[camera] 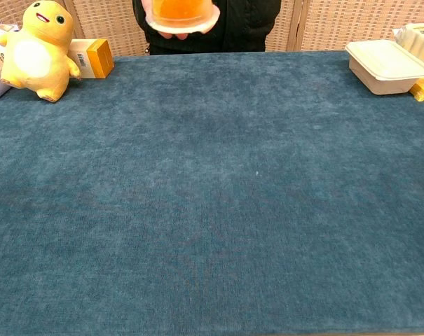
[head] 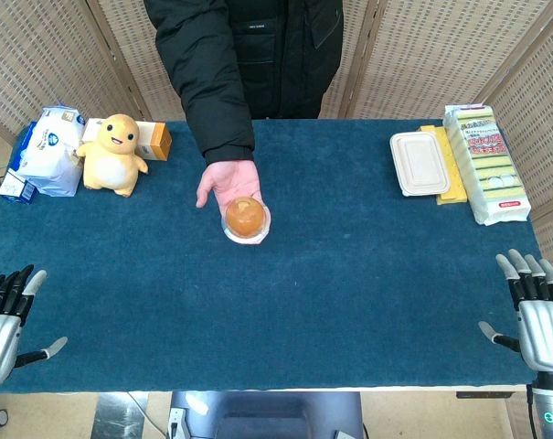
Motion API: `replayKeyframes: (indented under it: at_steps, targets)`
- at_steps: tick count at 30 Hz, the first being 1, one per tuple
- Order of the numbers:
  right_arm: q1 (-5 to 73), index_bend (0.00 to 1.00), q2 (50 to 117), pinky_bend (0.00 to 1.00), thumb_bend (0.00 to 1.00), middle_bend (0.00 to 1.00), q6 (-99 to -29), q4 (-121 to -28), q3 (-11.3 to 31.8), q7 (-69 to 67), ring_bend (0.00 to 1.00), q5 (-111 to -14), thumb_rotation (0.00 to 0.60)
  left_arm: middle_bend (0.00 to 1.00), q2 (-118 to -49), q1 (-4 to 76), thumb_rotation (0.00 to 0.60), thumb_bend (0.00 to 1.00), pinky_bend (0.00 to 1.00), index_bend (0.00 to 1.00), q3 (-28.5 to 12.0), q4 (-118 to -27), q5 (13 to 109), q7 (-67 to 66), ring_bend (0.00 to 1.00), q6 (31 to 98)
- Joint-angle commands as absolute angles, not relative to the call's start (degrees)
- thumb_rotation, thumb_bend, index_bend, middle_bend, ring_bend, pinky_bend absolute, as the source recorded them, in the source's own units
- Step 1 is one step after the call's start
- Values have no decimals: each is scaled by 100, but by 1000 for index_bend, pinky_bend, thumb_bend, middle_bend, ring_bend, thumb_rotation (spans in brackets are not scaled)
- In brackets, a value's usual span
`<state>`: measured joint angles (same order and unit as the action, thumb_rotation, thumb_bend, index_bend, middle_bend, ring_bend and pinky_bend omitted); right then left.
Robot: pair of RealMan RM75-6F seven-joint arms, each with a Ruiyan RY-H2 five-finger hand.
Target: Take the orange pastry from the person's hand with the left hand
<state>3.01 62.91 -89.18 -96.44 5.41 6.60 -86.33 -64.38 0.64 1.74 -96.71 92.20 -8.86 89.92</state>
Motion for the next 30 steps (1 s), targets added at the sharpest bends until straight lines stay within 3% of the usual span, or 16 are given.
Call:
replayKeyframes:
  at_steps: [1, 10, 14, 16, 24, 30]
  targets:
    - [302, 86, 6296, 0, 41, 33, -8913, -9640, 541, 670, 0, -8632, 600, 0, -6436, 63, 600, 2, 0, 0, 172, -9672, 9222, -890, 0, 8991]
    - [345, 91, 6330, 0, 41, 33, -8799, -9617, 558, 723, 0, -8538, 600, 0, -6065, 445, 600, 2, 0, 0, 187, -10293, 9759, -795, 0, 8658]
    - [351, 94, 6332, 0, 41, 34, -8810, -9638, 560, 751, 0, -8559, 600, 0, -5525, 996, 600, 8, 0, 0, -65, -11355, 10081, -900, 0, 8212]
    - [356, 95, 6336, 0, 41, 34, -8783, -9638, 559, 762, 0, -8535, 600, 0, -5251, 1432, 600, 29, 0, 0, -459, -12040, 9919, -1069, 0, 7854]
    - [390, 97, 6341, 0, 41, 33, -8687, -9594, 571, 752, 0, -8452, 600, 0, -5149, 2820, 600, 73, 0, 0, -1743, -13220, 7946, -2271, 0, 6783]
    - [398, 98, 6316, 0, 41, 33, -8671, -9618, 576, 774, 0, -8434, 600, 0, -5749, 3980, 600, 75, 0, 0, -2127, -13198, 5734, -3566, 0, 6385]
